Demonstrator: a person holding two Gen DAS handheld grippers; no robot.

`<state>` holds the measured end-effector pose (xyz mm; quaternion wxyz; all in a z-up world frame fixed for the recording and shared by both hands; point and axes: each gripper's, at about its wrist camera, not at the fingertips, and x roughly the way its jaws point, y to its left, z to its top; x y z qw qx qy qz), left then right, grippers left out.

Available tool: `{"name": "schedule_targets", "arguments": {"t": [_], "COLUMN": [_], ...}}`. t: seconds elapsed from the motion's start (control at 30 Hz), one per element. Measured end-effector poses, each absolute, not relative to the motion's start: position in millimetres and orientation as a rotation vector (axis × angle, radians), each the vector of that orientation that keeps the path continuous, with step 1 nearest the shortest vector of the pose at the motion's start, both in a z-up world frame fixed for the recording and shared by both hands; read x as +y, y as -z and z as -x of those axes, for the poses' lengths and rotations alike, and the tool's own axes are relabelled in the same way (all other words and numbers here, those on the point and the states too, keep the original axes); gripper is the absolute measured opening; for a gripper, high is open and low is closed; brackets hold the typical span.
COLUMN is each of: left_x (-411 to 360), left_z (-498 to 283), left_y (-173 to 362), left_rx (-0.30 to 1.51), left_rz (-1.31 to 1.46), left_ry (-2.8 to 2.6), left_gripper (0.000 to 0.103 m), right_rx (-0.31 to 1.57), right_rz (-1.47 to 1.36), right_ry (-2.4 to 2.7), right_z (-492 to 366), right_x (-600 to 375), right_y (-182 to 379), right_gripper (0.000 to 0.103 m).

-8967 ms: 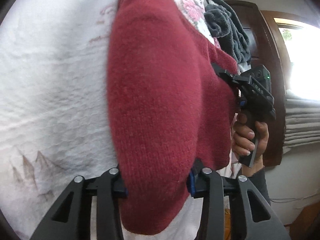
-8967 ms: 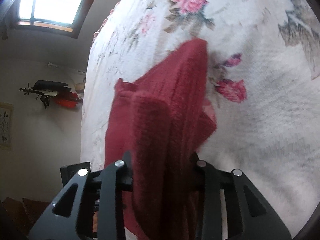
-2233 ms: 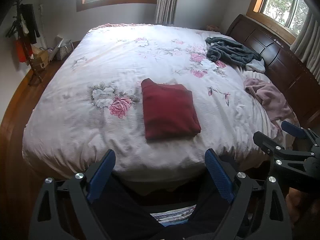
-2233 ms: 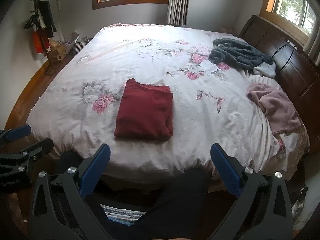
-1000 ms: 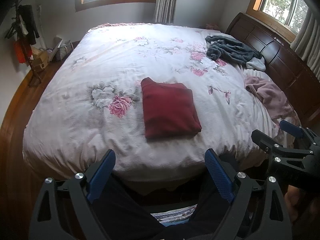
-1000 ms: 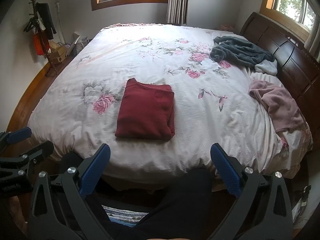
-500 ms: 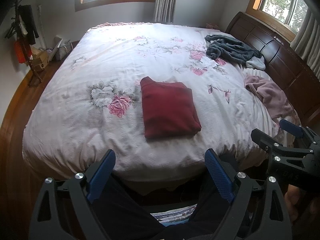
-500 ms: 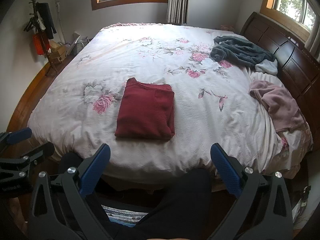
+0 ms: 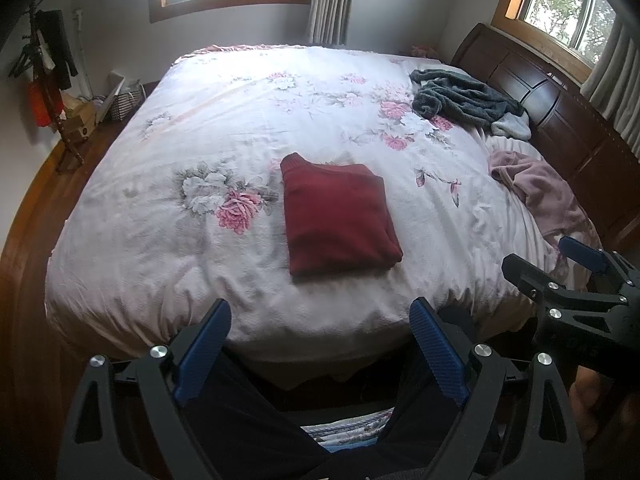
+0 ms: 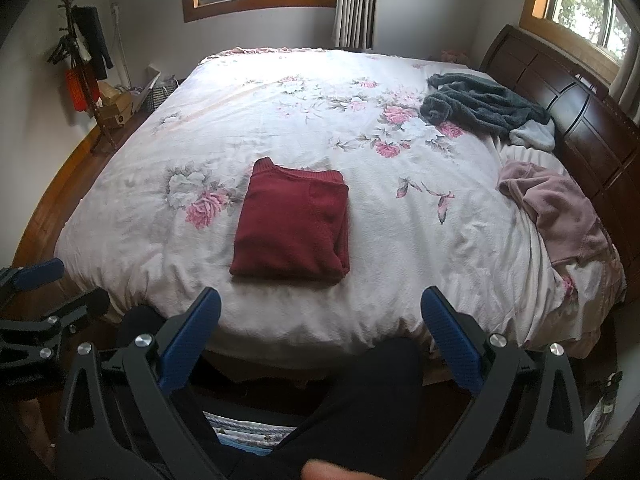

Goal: Fold small clothes

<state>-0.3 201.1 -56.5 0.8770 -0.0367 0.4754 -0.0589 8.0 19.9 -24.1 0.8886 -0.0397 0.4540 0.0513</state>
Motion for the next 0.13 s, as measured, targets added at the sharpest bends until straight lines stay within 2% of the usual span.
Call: {"name": "schedule_targets", "arguments": {"t": [0.13], "left_x": [201.4], "left_z": [0.1], "left_y": [56.6], "left_rx": [0.992], "left_rz": [0.077], "left_ry": [0.123], "left_gripper": [0.091], "right_rx": [0.945], "right_rz": [0.08], "right_ry": [-0.107], "right_z": [-10.3], "right_x": [17.2], "right_y": [24.5], "right_gripper": [0.1]}}
